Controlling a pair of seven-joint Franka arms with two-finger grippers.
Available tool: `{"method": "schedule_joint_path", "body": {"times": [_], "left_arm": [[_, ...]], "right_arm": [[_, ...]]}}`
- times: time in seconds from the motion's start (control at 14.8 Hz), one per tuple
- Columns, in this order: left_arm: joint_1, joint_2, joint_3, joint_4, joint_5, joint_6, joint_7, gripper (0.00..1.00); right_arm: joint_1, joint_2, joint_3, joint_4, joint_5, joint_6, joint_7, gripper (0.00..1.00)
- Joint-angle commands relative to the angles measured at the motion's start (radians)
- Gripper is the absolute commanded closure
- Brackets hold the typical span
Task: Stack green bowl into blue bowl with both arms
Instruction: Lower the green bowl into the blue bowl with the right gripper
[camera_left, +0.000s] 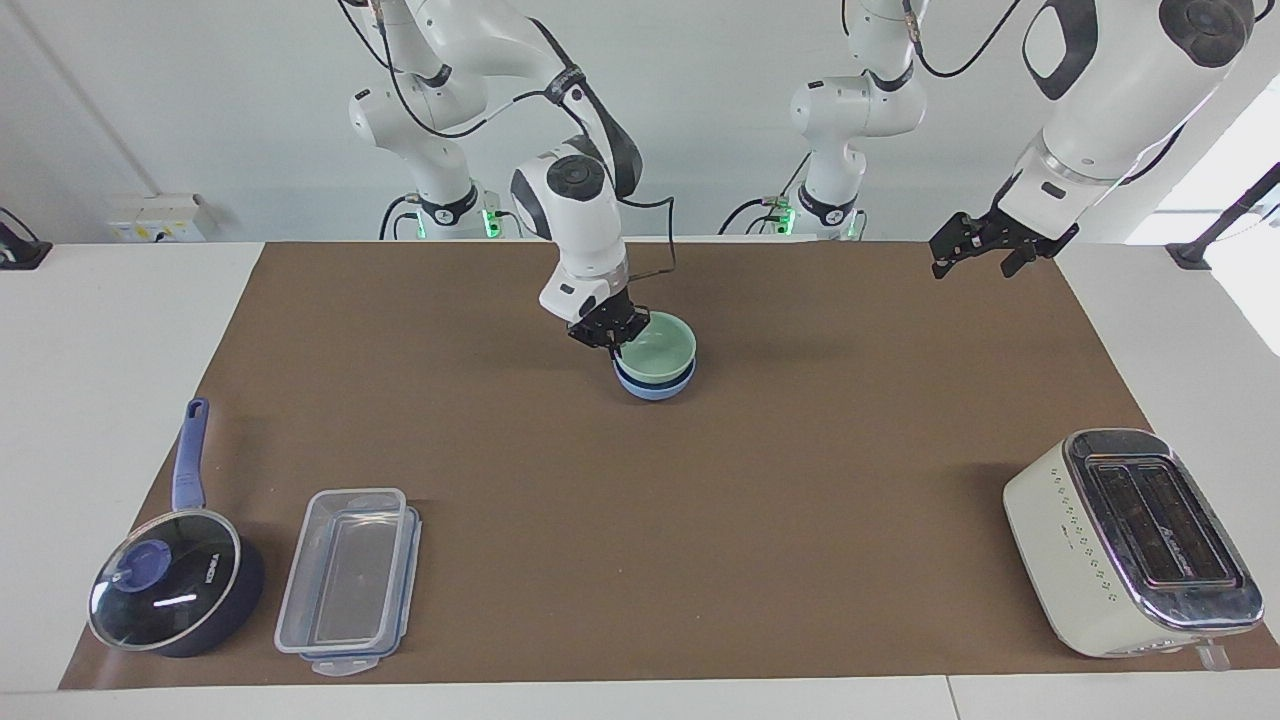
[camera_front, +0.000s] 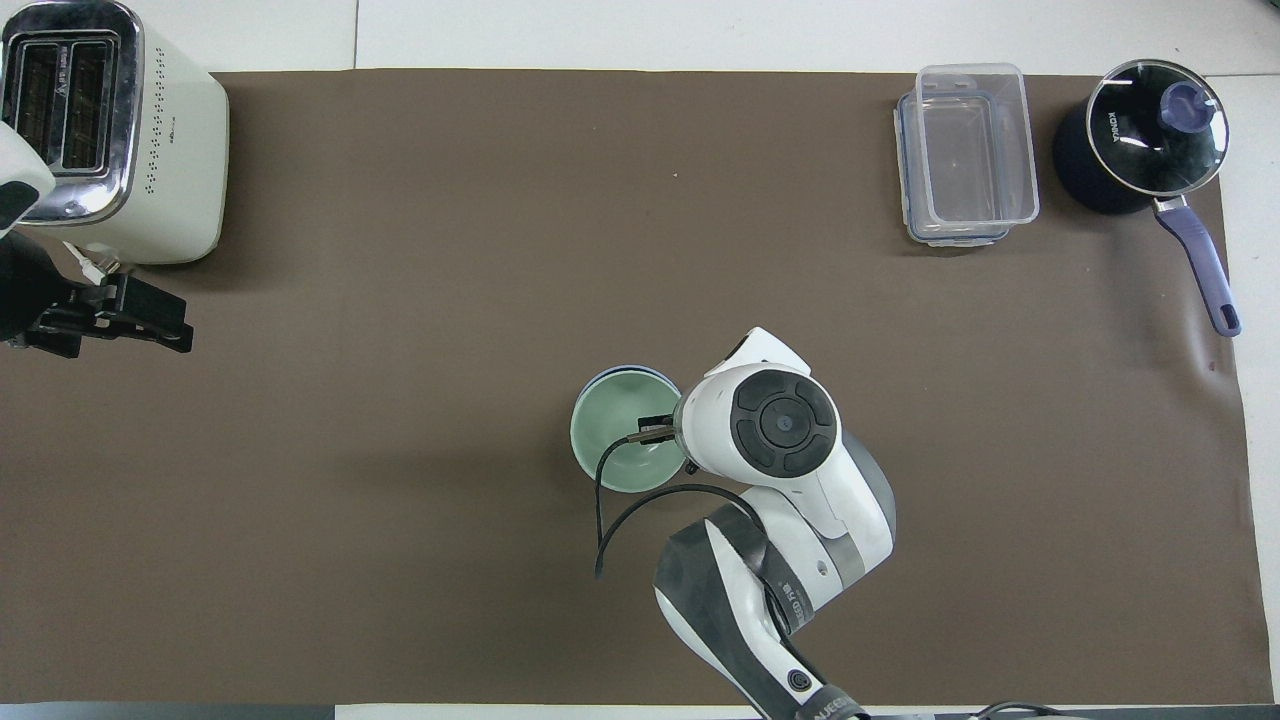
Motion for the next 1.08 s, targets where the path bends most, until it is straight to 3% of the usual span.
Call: {"method": "schedule_joint_path", "body": {"times": [0.0,1.01], "left_arm": [[0.001,0.004,-0.001,0.007,0.017,0.001,-0.003,0.0],[0.001,0.004,-0.001,0.005,0.017,0.001,-0.003,0.0]], "right_arm": [[-0.007,-0.014,0.003,-0.015,-0.016,0.002,0.015,1.0],[-0.008,-0.013,0.003,-0.05,-0.016,0.12,0.008,1.0]]}}
